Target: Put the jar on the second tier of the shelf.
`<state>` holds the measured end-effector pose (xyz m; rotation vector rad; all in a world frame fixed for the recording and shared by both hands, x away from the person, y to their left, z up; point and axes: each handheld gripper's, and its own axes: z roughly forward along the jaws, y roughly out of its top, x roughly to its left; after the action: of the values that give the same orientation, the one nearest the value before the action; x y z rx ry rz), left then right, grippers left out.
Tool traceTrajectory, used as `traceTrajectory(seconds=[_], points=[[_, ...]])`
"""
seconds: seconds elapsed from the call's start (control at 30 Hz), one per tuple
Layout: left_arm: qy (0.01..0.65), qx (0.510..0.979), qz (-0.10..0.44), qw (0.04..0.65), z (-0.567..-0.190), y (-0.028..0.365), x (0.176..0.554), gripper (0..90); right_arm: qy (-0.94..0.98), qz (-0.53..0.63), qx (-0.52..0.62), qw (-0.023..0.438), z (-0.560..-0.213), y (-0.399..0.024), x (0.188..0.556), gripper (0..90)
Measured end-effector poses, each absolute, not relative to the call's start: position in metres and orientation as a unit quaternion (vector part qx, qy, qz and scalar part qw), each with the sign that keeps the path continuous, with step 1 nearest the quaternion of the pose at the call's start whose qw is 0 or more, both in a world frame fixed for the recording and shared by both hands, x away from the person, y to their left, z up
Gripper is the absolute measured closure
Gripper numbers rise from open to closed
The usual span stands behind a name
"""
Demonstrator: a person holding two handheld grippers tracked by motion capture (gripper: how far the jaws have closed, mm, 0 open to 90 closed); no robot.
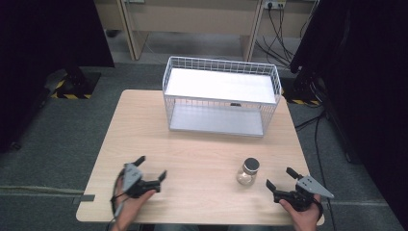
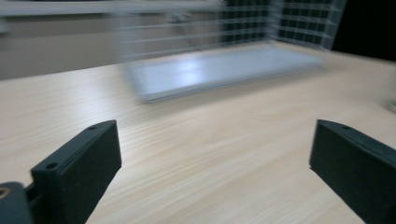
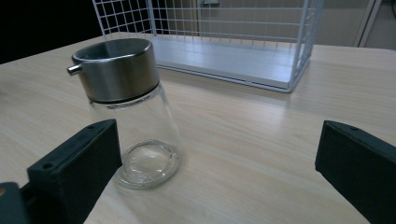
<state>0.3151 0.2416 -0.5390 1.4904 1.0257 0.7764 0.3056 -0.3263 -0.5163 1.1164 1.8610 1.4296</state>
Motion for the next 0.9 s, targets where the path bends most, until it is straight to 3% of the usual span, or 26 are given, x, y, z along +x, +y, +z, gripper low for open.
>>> traceTrajectory(seconds=[0.1, 0.43, 0.9], points=[[0.462, 0.611, 0.316, 0.560, -0.539, 0.250, 0.319, 3.5, 0.684, 0.539, 0.410, 0.271, -0.514, -0.326, 0.302, 0.5], [0.439, 0.623, 0.335, 0.555, -0.539, 0.245, 0.317, 4.6, 0.704, 0.551, 0.370, 0.254, -0.512, -0.282, 0.306, 1.2], [0.440, 0.625, 0.337, 0.550, -0.539, 0.244, 0.318, 4.8, 0.705, 0.548, 0.366, 0.264, -0.508, -0.269, 0.316, 6.4]])
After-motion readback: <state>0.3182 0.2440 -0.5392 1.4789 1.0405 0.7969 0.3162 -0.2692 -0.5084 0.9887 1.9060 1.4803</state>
